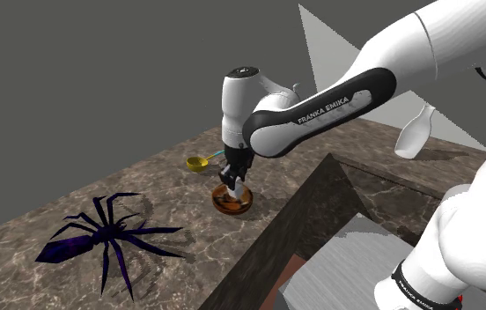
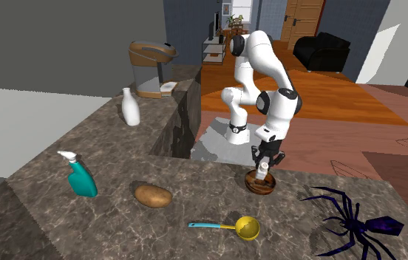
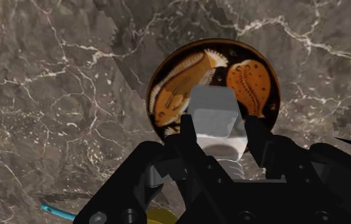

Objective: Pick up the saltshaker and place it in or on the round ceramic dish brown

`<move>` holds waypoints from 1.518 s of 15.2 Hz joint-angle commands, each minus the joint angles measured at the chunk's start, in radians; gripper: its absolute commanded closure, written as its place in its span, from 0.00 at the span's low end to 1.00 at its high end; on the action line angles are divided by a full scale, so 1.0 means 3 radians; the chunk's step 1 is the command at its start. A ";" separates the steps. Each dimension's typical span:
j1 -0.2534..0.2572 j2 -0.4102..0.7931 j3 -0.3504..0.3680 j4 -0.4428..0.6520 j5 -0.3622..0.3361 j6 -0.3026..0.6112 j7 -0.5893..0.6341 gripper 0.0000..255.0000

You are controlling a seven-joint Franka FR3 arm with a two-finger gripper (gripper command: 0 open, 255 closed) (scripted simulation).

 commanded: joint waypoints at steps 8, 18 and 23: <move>-0.0003 0.0024 -0.0002 -0.0020 -0.0013 0.0044 0.0009 1.00; 0.0019 -0.0191 0.0013 0.0181 0.0099 -0.0359 -0.0067 0.00; 0.0019 -0.0191 0.0013 0.0181 0.0099 -0.0359 -0.0067 0.00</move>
